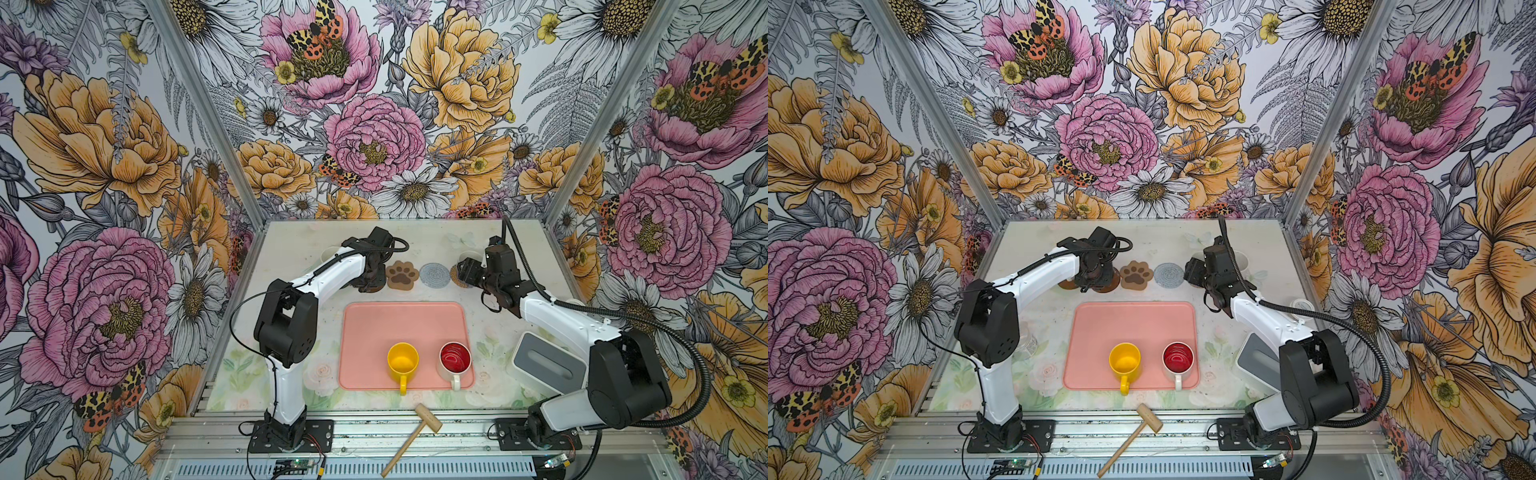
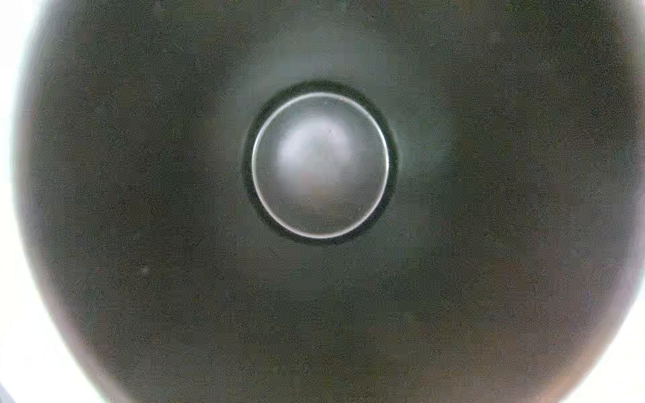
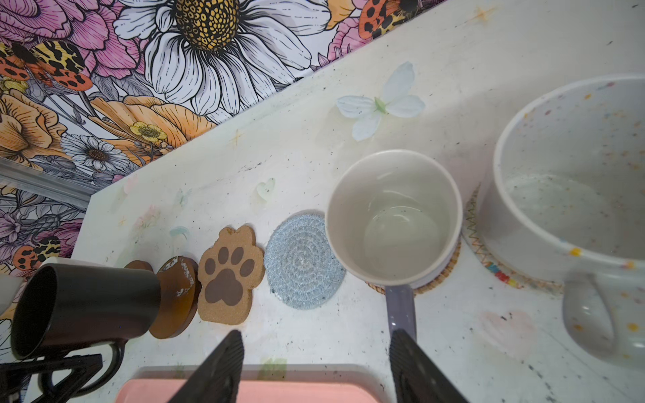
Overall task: Place cups on coasters
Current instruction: Place the cup on the coaster.
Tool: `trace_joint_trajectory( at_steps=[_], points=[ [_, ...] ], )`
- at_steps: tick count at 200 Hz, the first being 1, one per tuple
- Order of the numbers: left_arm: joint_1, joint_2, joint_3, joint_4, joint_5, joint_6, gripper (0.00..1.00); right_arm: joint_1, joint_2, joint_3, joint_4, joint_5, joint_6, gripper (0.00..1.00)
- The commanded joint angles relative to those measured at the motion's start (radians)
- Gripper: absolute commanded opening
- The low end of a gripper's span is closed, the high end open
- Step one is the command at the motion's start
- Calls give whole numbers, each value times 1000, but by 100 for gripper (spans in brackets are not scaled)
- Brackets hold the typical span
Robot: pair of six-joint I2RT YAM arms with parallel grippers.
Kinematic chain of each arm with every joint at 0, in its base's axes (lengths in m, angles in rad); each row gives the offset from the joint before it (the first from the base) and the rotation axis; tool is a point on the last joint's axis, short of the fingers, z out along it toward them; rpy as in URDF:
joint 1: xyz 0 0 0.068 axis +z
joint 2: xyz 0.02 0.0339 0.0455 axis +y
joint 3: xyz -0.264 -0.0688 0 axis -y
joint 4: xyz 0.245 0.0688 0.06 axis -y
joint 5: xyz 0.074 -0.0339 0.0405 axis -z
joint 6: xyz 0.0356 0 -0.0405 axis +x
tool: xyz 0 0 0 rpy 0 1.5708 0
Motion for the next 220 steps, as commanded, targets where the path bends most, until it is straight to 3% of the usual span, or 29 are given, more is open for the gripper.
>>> trace_joint_trajectory(
  at_steps=[1,220],
  points=[
    [14,-9,70,62,33,16,0,-11,-19,-4,18,-9,2,68],
    [16,55,60,64,18,-3,0,-29,-3,-9,18,-24,3,68]
  ],
)
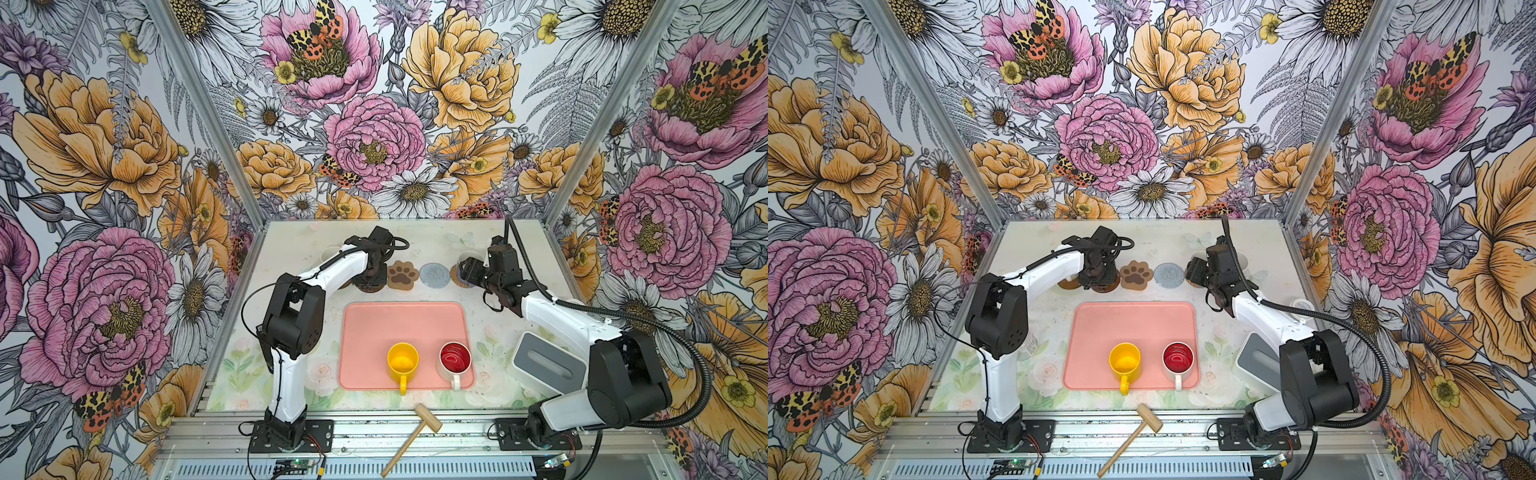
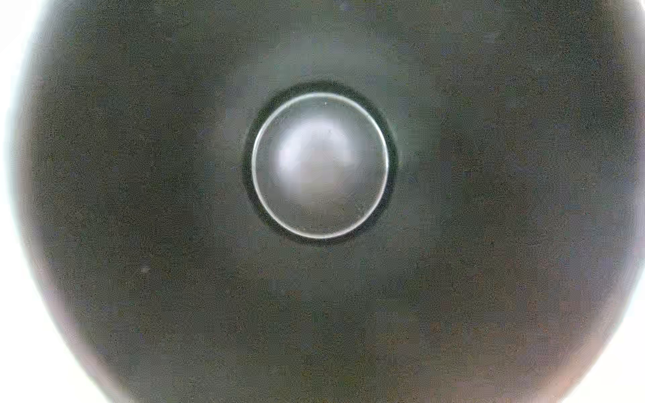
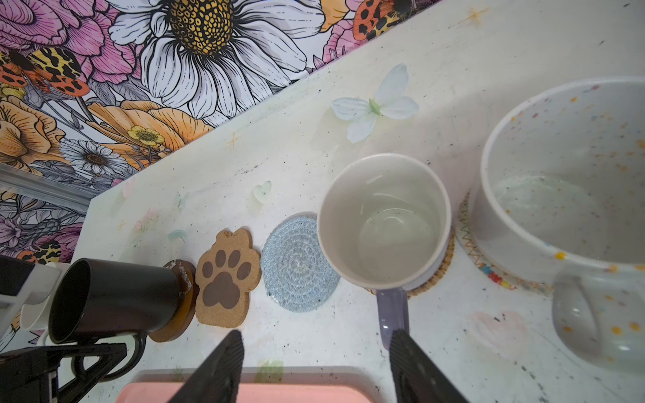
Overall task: Place cups on coasters
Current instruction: Place the cup on the coaster.
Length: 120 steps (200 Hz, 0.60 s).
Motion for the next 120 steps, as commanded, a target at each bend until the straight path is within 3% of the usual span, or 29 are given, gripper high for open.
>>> trace_joint_trajectory(
  at_steps=[1,120],
  points=[
    [4,-15,7,55,-31,-5,0,-9,-2,-8,19,-9,3,68],
    [4,6,-9,55,-67,-17,0,-12,-3,-10,19,-9,4,68]
  ],
)
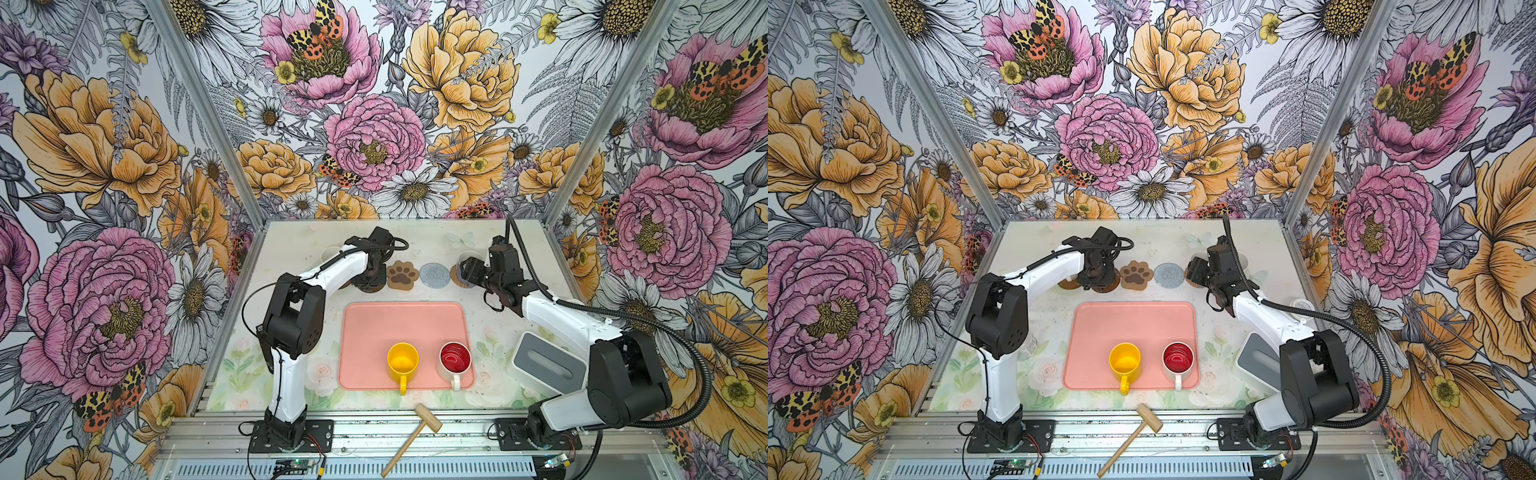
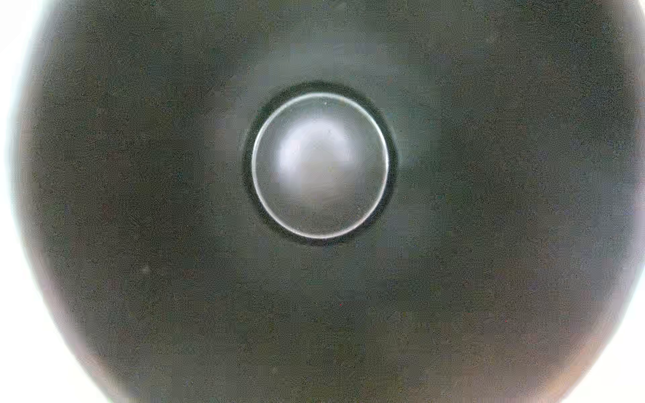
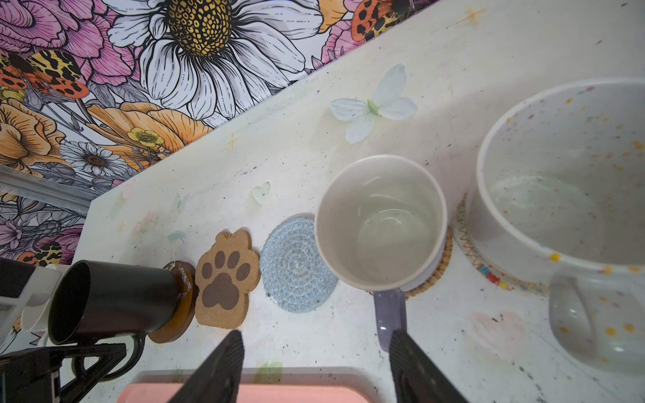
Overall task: Place cups on coasters
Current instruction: Place the cup on the coaster.
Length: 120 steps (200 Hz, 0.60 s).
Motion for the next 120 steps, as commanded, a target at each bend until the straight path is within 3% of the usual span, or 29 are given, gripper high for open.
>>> trace_joint_trajectory(
  at_steps=[1,93,120],
  points=[
    [3,2,-3,54,-40,-14,0,-6,-3,-10,19,-2,5,68],
    [4,9,-9,52,-25,-21,0,-7,-2,-11,19,-4,4,68],
    [4,11,-13,52,-19,-23,6,-8,-3,-11,20,-3,5,68]
  ],
)
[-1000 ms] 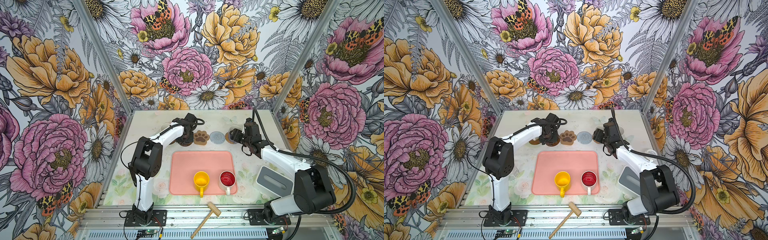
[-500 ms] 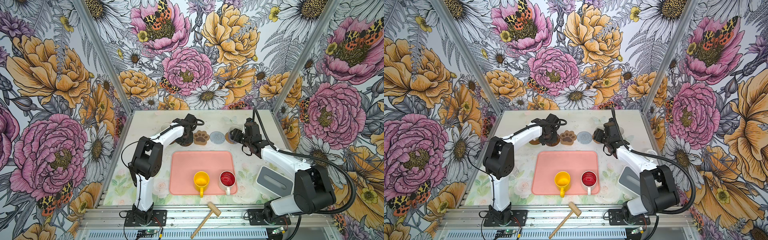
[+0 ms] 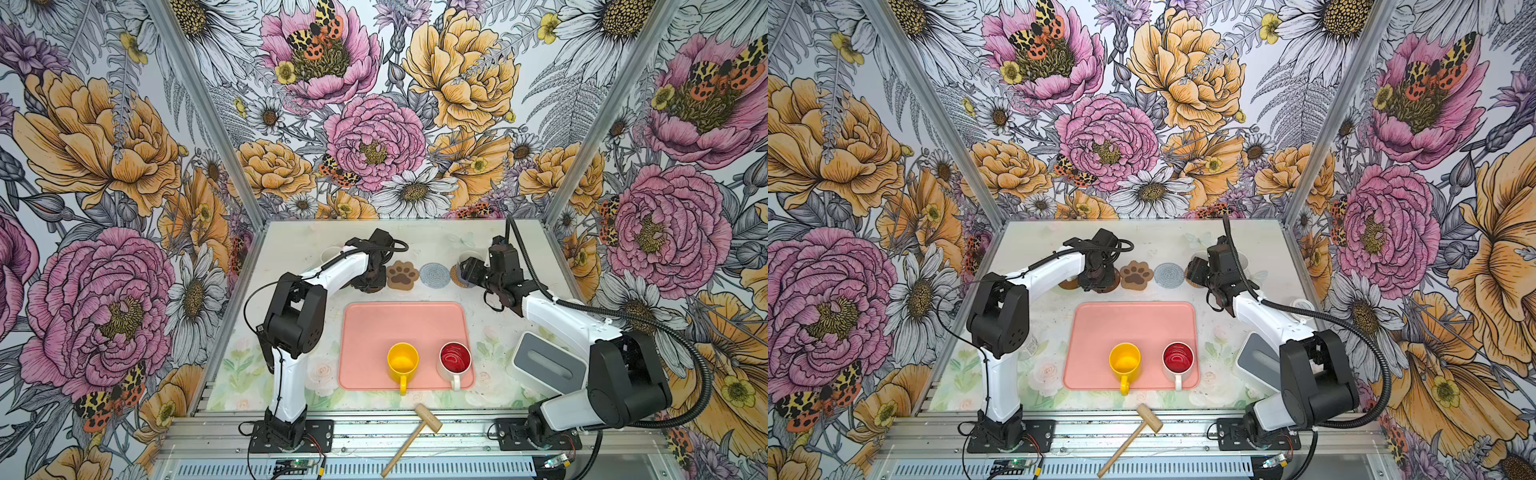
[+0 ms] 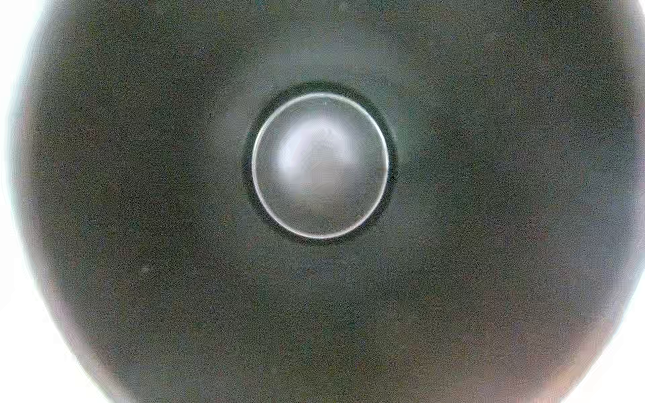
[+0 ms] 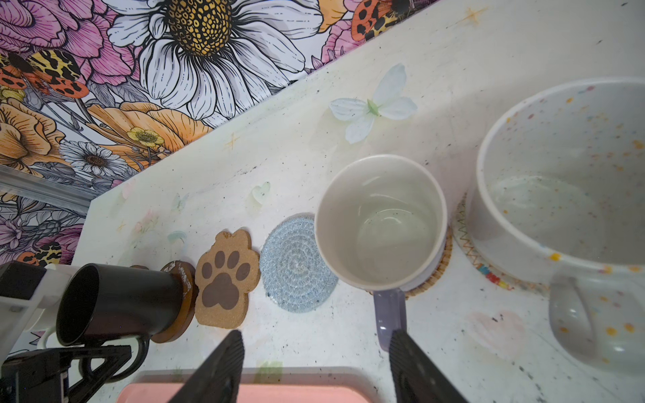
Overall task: Place cups on coasters
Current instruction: Place the cup on the coaster.
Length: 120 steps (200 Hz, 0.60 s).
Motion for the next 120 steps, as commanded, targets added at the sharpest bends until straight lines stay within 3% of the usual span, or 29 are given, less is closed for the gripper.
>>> trace_joint_trajectory(
  at_steps=[1,66,120],
  points=[
    [4,4,-2,50,-19,-20,6,-8,-3,-10,20,-3,4,68],
    [2,6,-9,52,-19,-23,21,-10,-1,-12,20,-5,7,68],
    [1,11,-8,50,-19,-26,29,-11,-5,-13,20,-5,4,68]
  ],
)
